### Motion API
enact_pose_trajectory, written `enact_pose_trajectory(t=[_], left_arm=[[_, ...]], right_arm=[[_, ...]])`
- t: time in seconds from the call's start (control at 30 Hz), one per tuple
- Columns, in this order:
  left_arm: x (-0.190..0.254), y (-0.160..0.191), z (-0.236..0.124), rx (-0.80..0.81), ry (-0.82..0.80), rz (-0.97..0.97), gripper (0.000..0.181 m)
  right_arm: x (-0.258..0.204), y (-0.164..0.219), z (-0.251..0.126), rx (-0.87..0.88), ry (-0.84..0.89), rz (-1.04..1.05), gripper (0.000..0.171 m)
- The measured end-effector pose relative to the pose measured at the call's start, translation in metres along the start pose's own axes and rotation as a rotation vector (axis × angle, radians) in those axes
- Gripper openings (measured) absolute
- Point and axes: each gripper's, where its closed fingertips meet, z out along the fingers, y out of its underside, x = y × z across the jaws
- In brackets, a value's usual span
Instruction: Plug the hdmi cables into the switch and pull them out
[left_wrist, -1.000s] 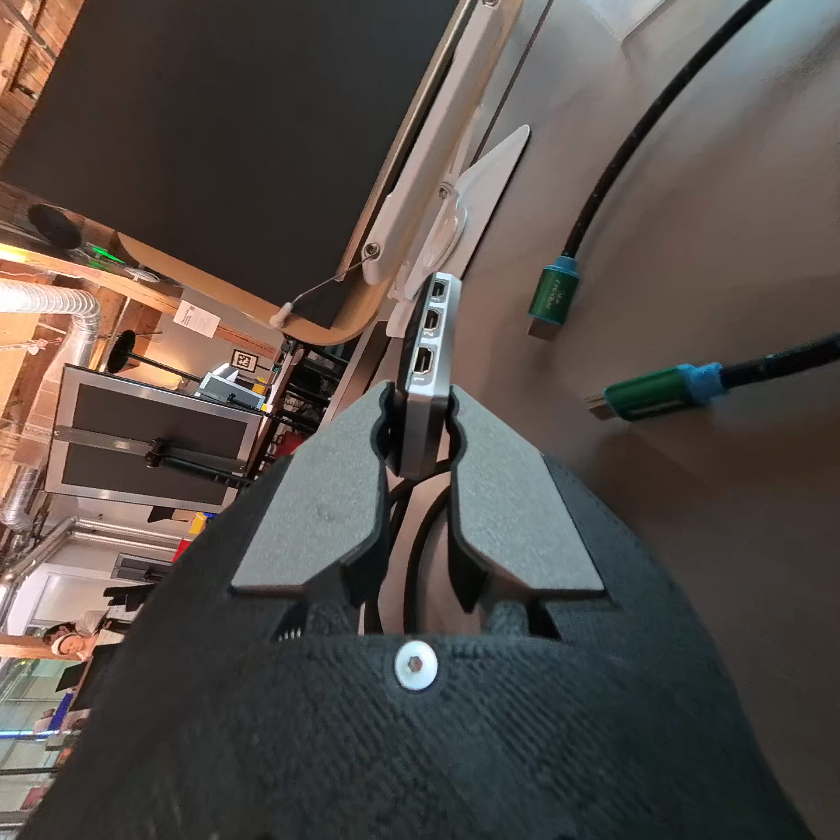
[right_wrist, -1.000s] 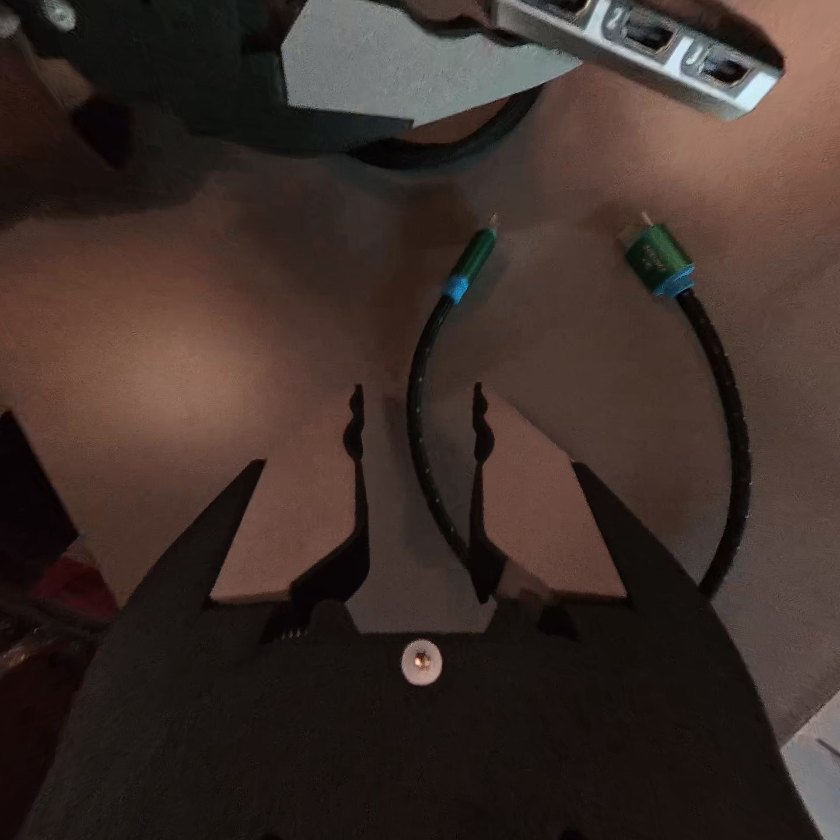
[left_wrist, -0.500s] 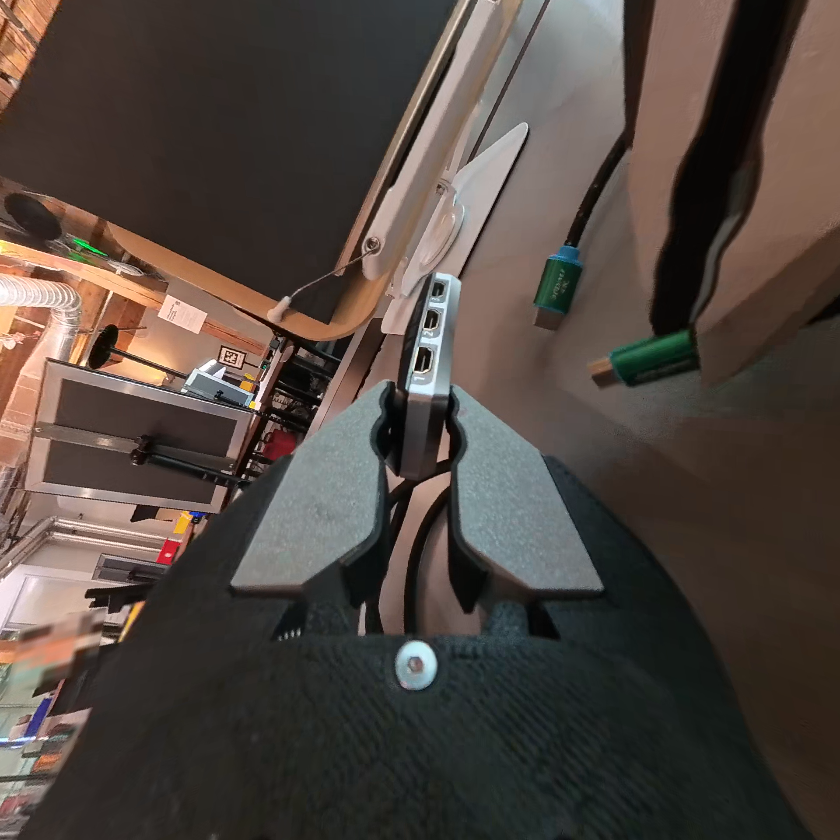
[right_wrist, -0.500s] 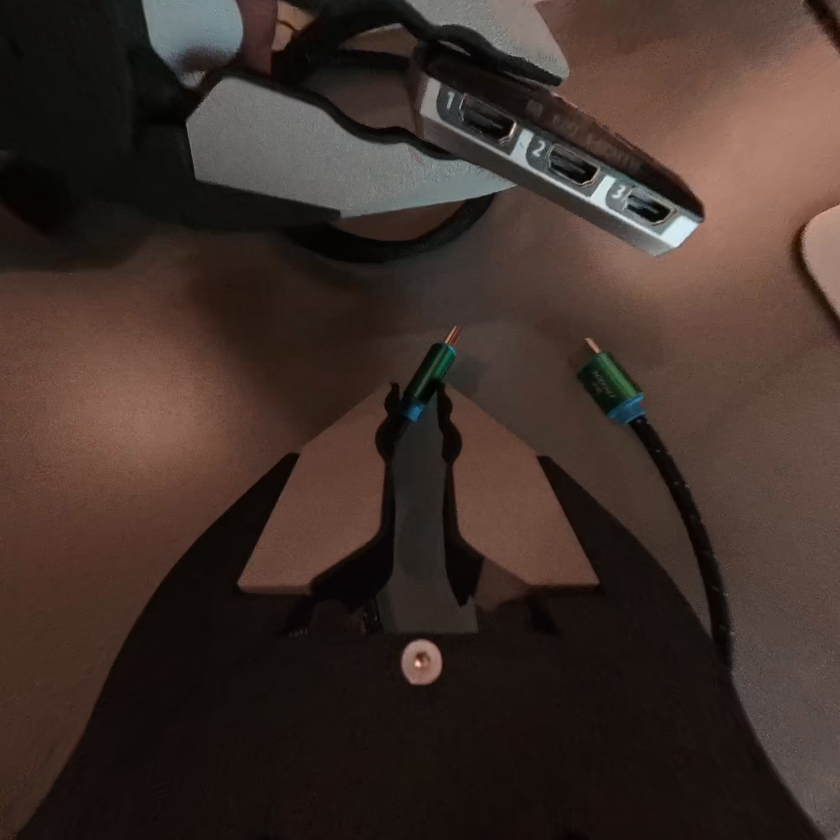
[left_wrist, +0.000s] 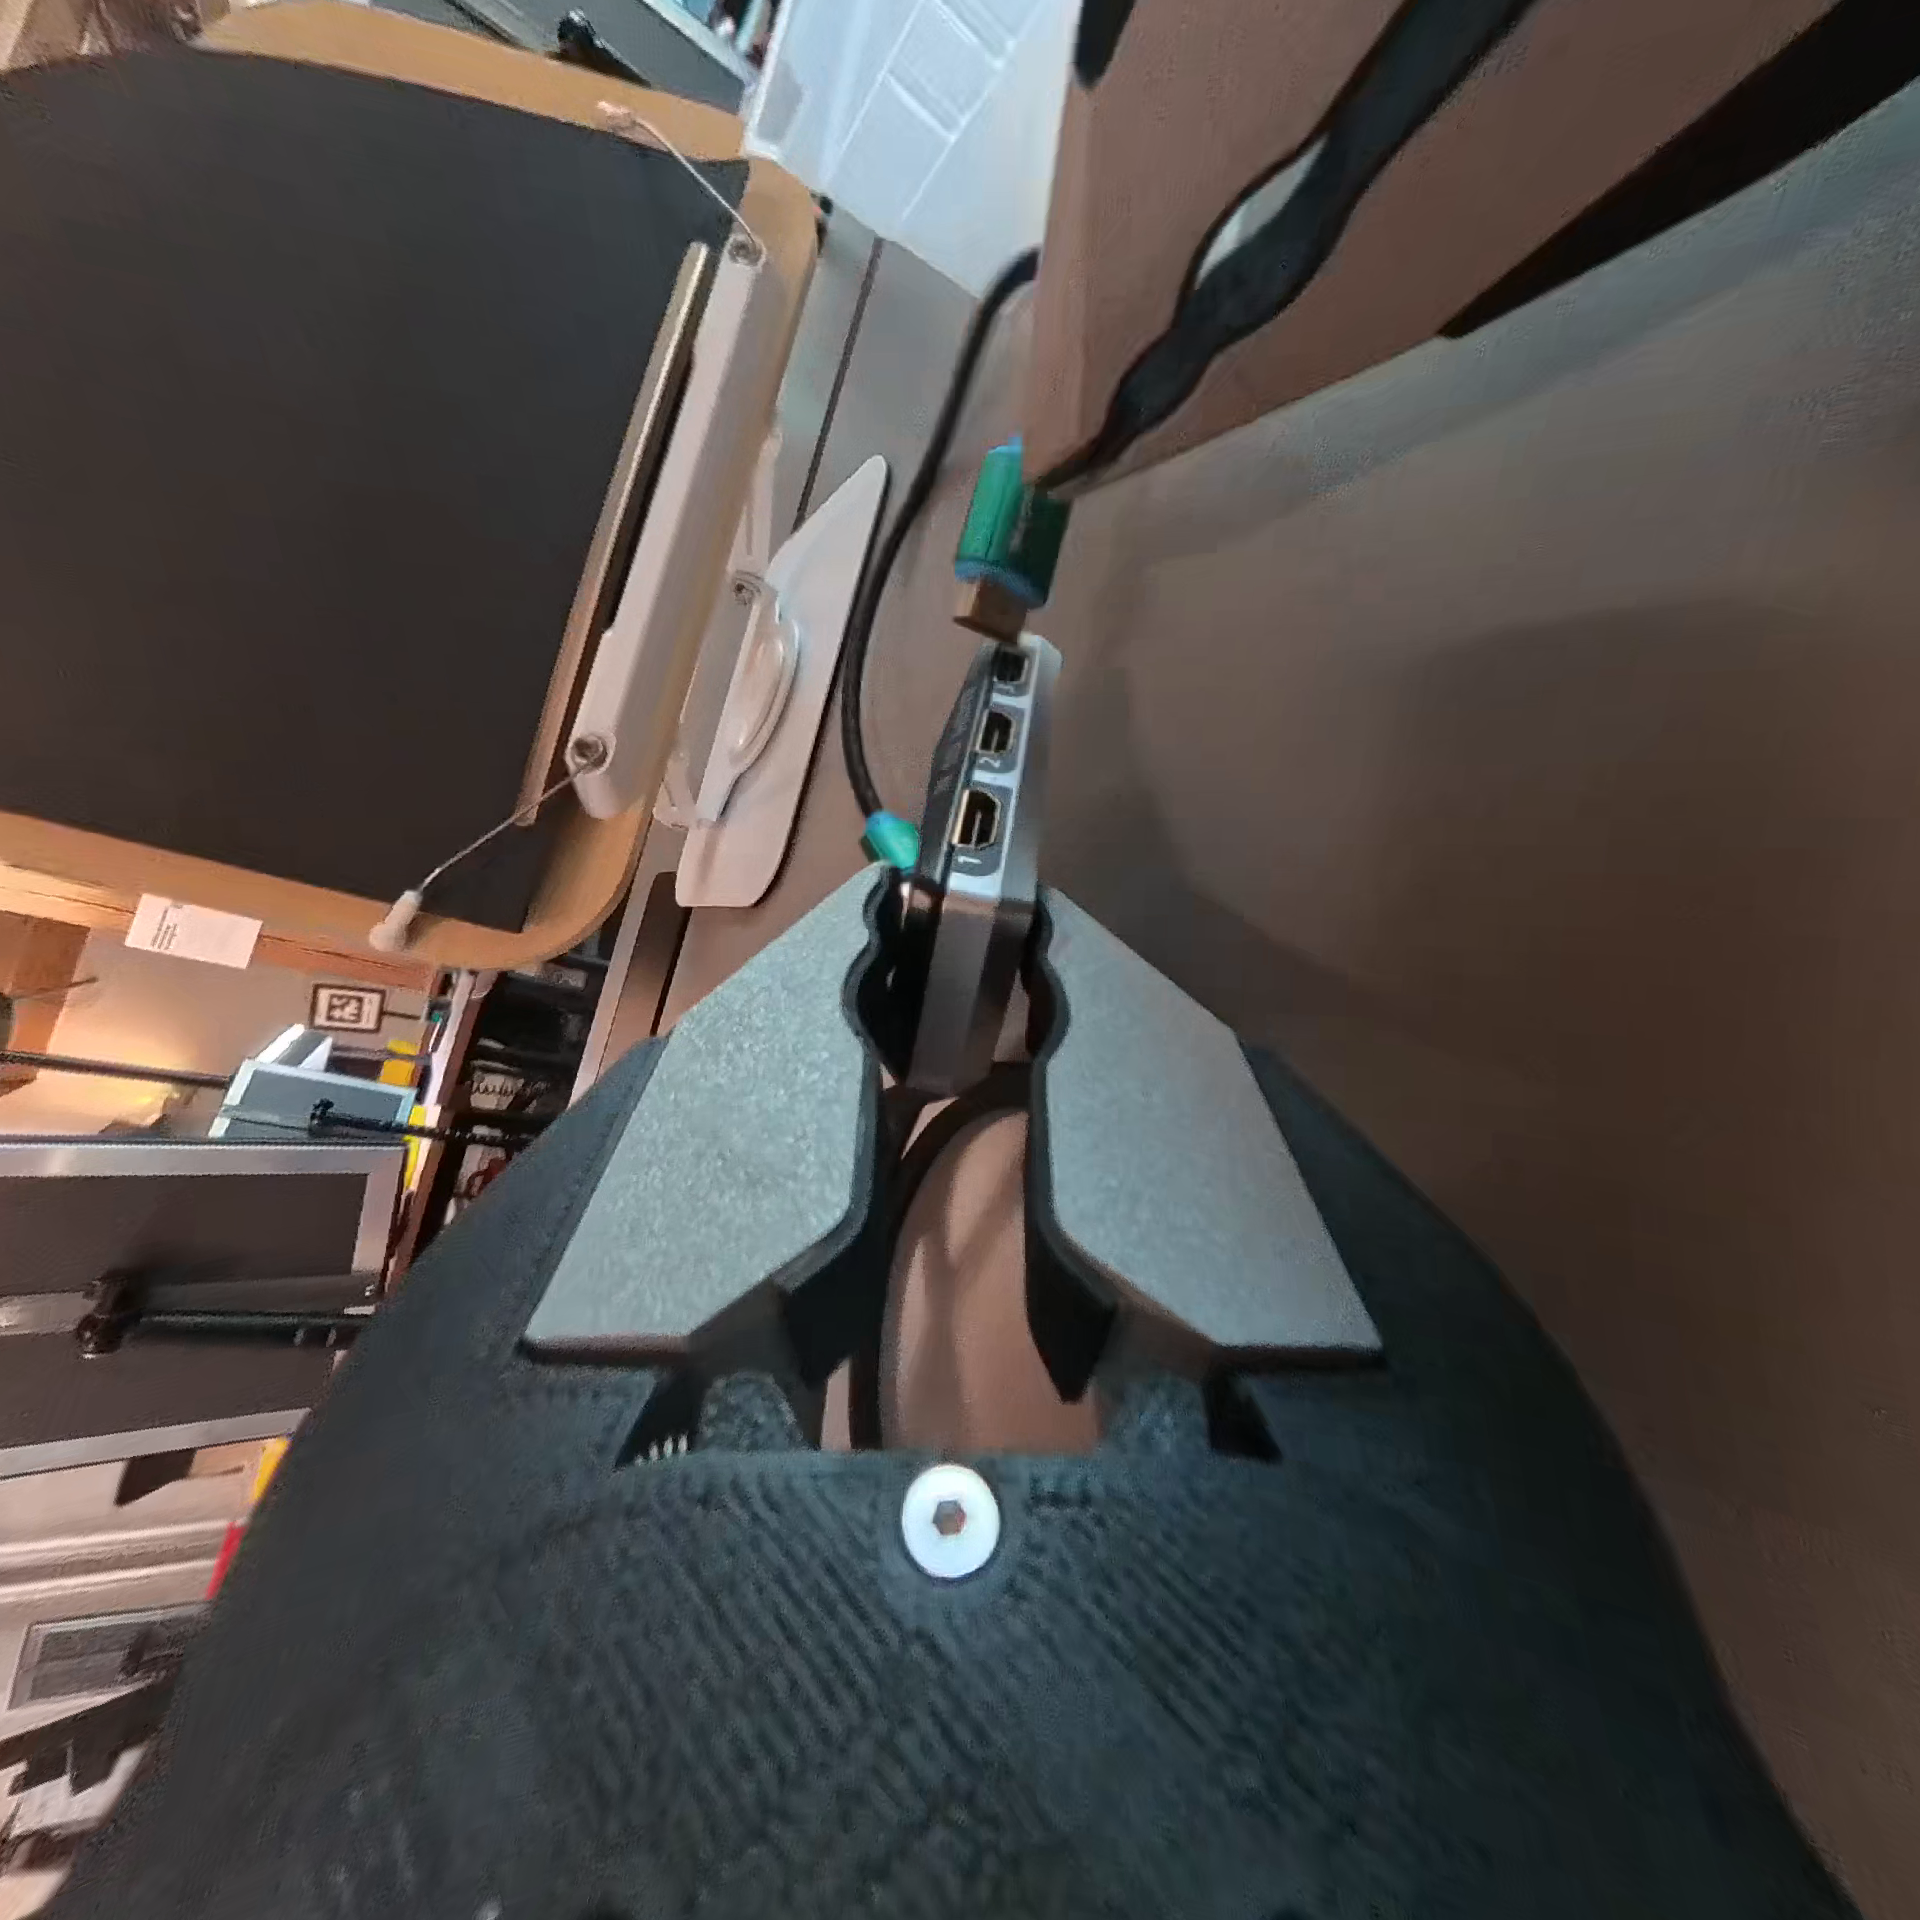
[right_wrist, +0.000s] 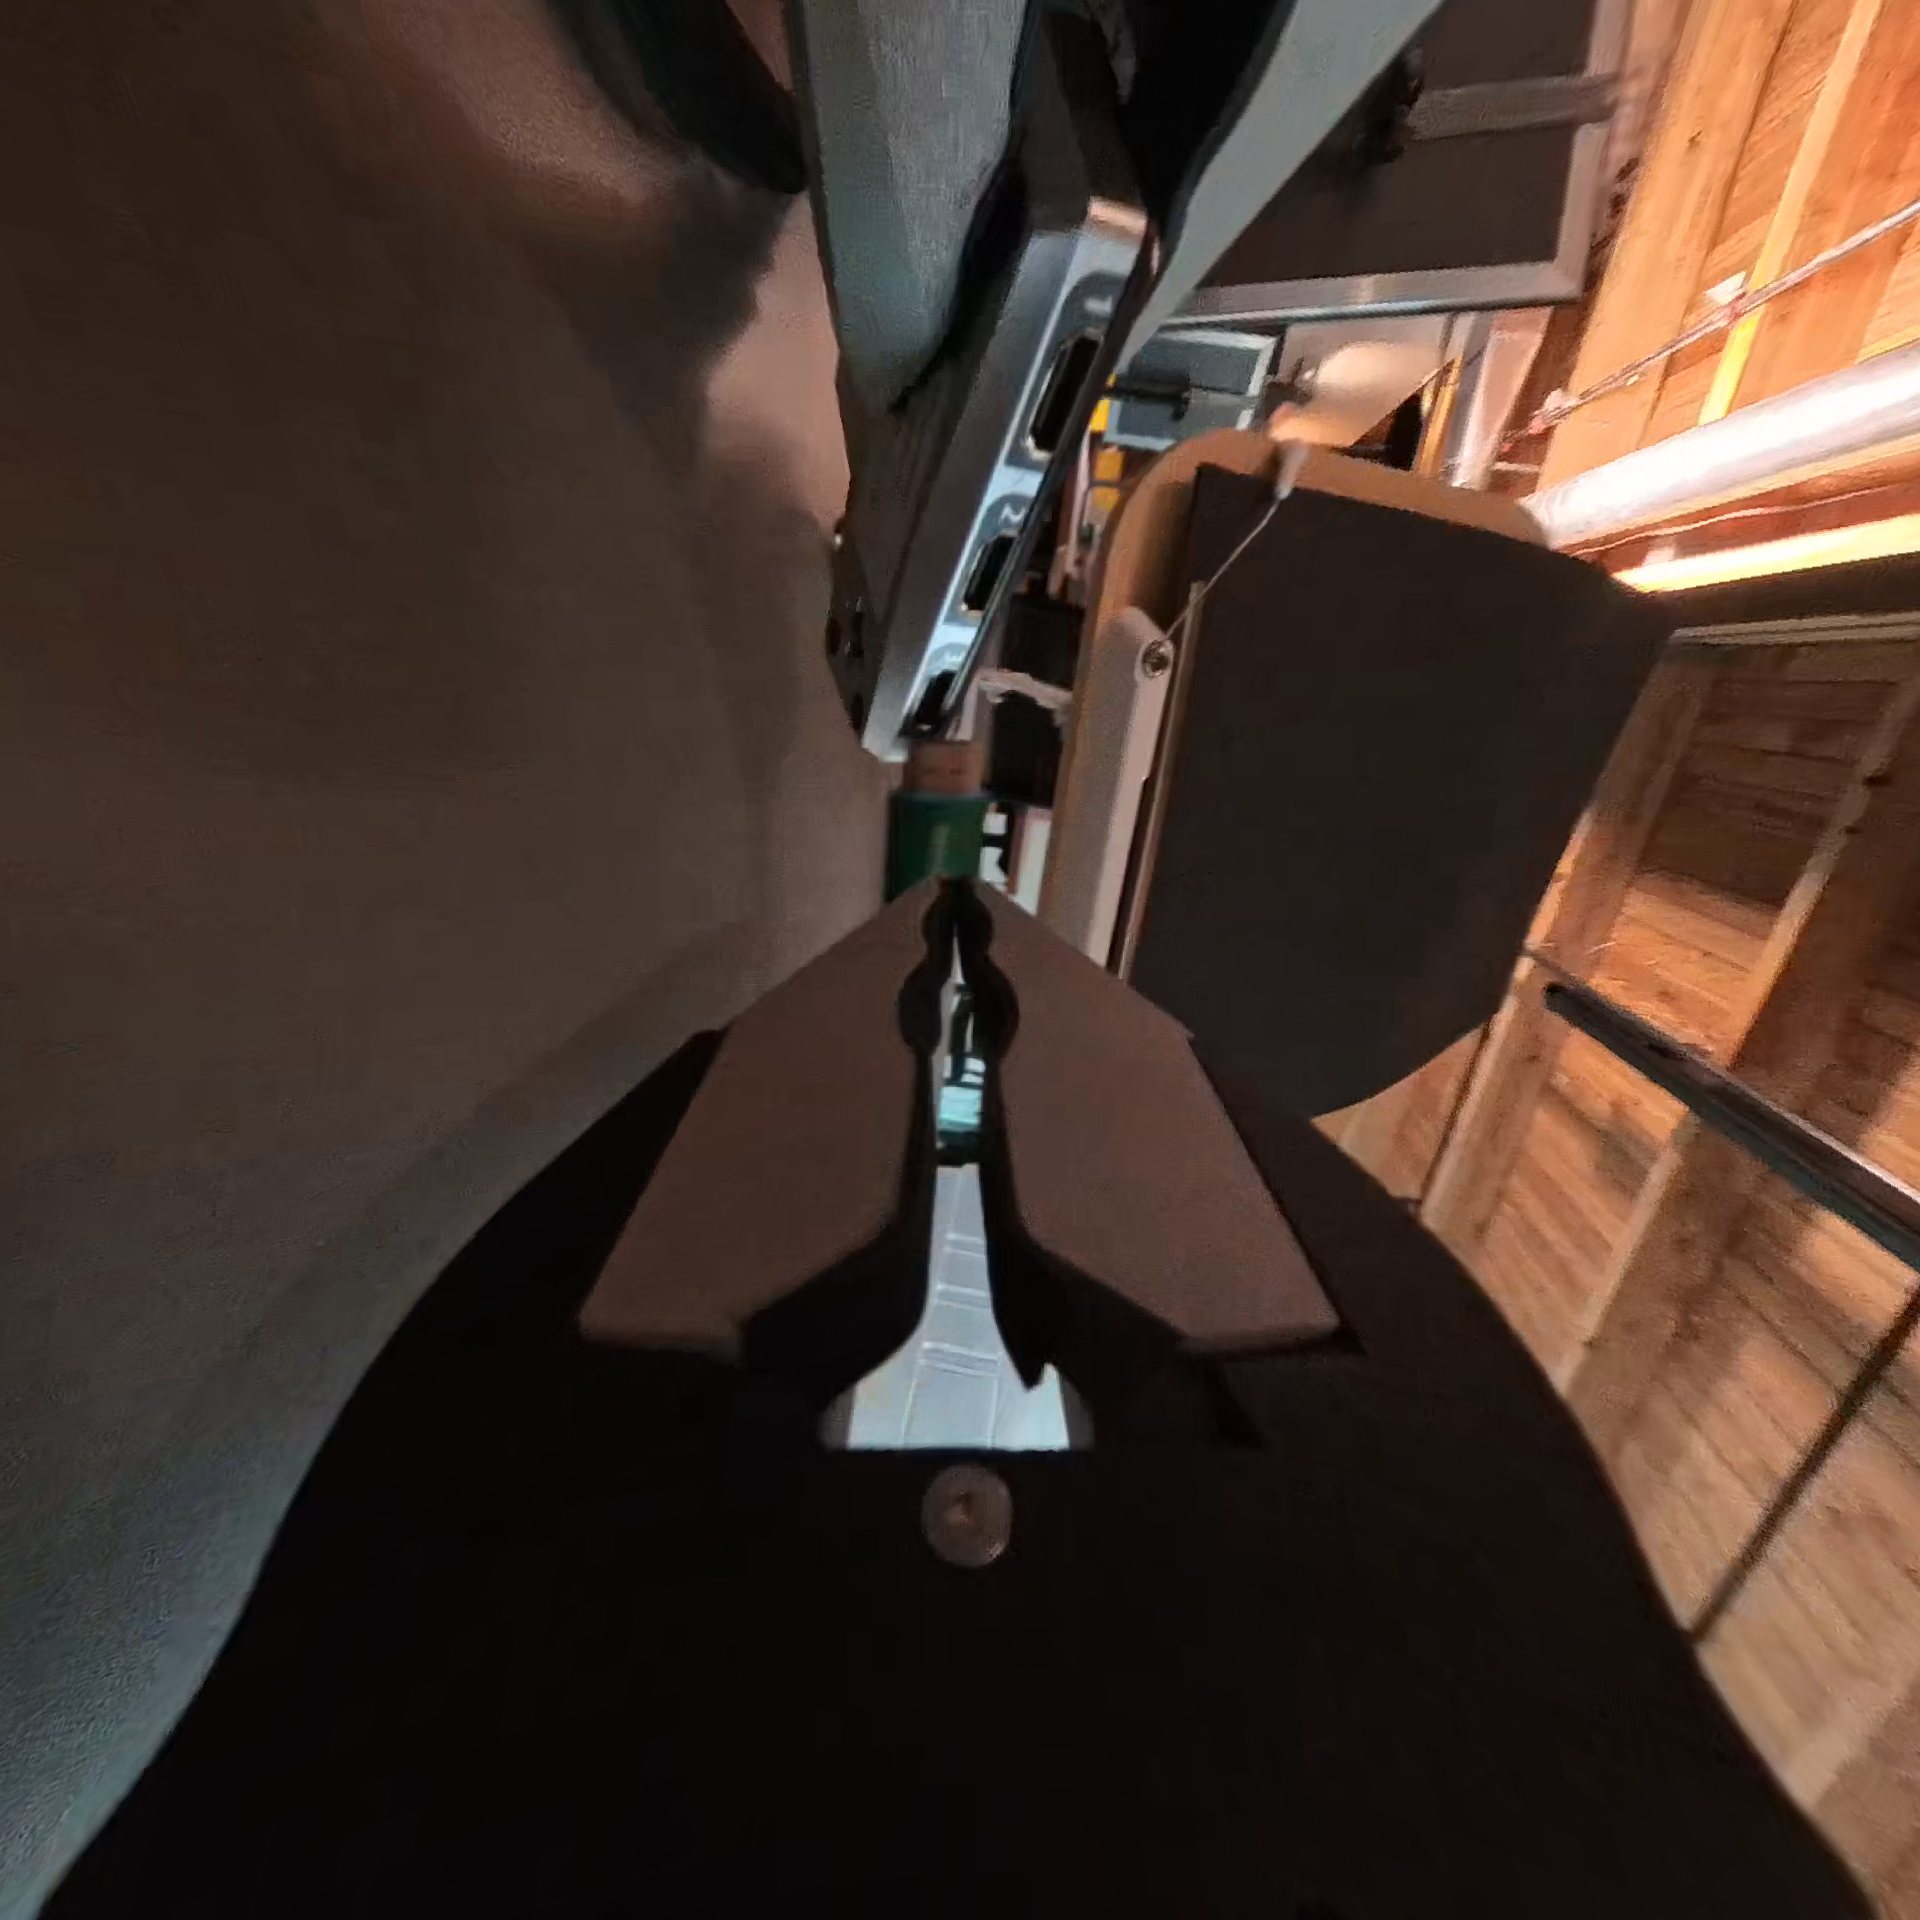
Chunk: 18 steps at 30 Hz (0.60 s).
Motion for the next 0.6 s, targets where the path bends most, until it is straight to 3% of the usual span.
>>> enact_pose_trajectory(t=[0.1, 0.23, 0.43, 0.5, 0.6], left_arm=[[0.005, 0.005, 0.006, -0.056, -0.006, 0.064, 0.021], [0.008, 0.008, 0.010, -0.087, -0.028, 0.113, 0.021], [-0.001, 0.008, 0.004, -0.051, -0.034, 0.046, 0.021], [0.000, 0.004, 0.000, -0.014, -0.008, 0.013, 0.021], [-0.001, -0.006, -0.009, 0.055, 0.020, -0.027, 0.020]], right_arm=[[0.003, -0.010, -0.005, 0.042, 0.052, -0.048, 0.000], [-0.003, -0.017, -0.007, 0.084, -0.022, 0.051, 0.000], [-0.012, -0.004, 0.000, 0.132, -0.239, 0.398, 0.000], [-0.012, -0.003, 0.004, 0.168, -0.297, 0.505, 0.028], [-0.014, -0.008, 0.001, 0.239, -0.349, 0.556, 0.038]])
